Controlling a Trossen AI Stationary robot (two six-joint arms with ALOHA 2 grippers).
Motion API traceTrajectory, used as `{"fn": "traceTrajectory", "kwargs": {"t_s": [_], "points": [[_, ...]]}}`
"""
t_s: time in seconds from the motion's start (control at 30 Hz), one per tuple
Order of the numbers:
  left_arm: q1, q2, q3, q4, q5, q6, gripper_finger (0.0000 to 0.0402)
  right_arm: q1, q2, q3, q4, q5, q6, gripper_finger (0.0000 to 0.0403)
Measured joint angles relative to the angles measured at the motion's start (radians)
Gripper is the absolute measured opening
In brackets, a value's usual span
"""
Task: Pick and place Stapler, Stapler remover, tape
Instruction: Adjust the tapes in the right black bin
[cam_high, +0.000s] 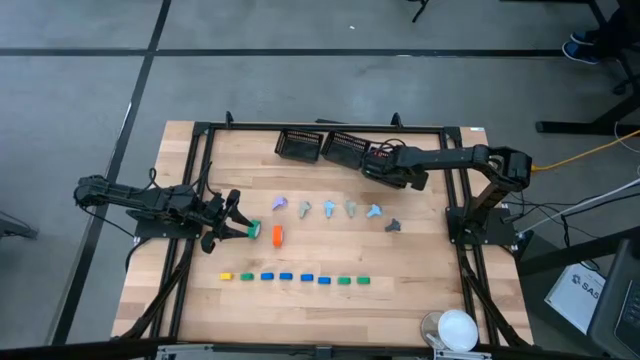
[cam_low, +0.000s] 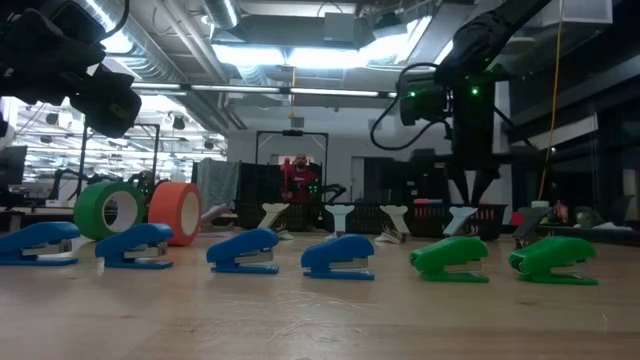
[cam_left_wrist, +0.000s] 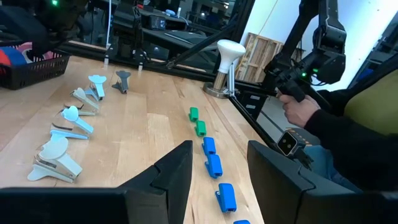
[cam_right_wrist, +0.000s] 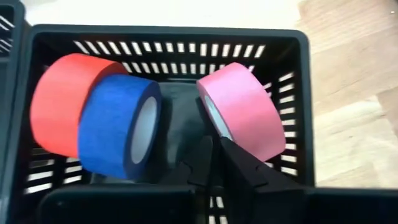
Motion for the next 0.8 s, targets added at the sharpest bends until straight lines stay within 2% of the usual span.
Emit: {"fn": "traceTrajectory", "kwargs": {"t_s": [0.1,0.4,0.53,0.8], "points": [[0.000,0.000,0.000,0.000,0.000,0.000,0.0150,0.000,0.000,0.000,0.019,0.001,-0.001,0.0036],[0.000,0.000,0.000,0.000,0.000,0.000,0.0150,0.000,0.000,0.000,0.038,0.111,-0.034,0.0026],[0.000,0.000,0.000,0.000,0.000,0.000,0.0150,-0.011,0.000,0.000,0.037,0.114,-0.125,0.0017],[0.000,0.000,0.000,0.000,0.000,0.000,0.0150,-0.048,0.000,0.000,0.012,0.093,-0.129,0.0005]]}}
